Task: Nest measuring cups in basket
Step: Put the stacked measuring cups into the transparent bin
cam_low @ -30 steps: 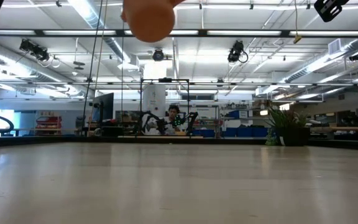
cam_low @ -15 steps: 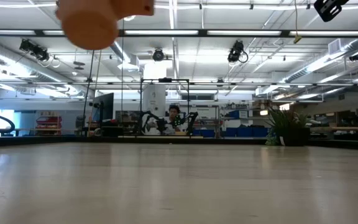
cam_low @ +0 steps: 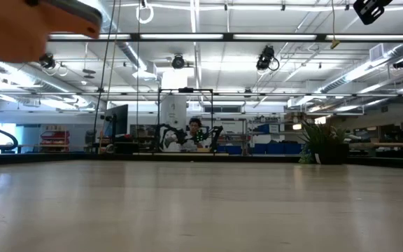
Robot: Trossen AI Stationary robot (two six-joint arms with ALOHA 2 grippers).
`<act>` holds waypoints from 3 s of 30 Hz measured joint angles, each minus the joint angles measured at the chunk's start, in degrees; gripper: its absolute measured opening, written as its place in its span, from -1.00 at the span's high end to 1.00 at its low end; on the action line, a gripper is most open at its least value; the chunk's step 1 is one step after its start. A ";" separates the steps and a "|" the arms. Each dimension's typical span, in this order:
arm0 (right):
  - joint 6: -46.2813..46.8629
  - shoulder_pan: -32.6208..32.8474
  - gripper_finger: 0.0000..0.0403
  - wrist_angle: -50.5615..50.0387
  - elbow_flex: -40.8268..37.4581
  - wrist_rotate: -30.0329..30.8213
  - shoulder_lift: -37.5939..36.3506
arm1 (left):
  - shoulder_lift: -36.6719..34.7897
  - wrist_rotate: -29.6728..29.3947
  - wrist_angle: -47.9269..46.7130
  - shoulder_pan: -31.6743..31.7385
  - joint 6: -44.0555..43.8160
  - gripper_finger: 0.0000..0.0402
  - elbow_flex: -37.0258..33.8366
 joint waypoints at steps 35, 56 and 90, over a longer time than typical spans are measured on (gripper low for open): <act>-7.04 -0.01 0.91 13.67 0.00 -18.74 15.58 | -0.32 9.72 0.11 -26.80 -49.13 0.55 -3.42; -6.99 0.01 0.91 18.83 0.00 -22.71 22.45 | 7.65 17.10 10.15 -28.26 -52.51 0.55 -8.27; -7.48 0.01 0.91 19.28 0.00 -30.06 22.43 | 19.72 19.01 18.48 -28.11 -53.04 0.55 -11.87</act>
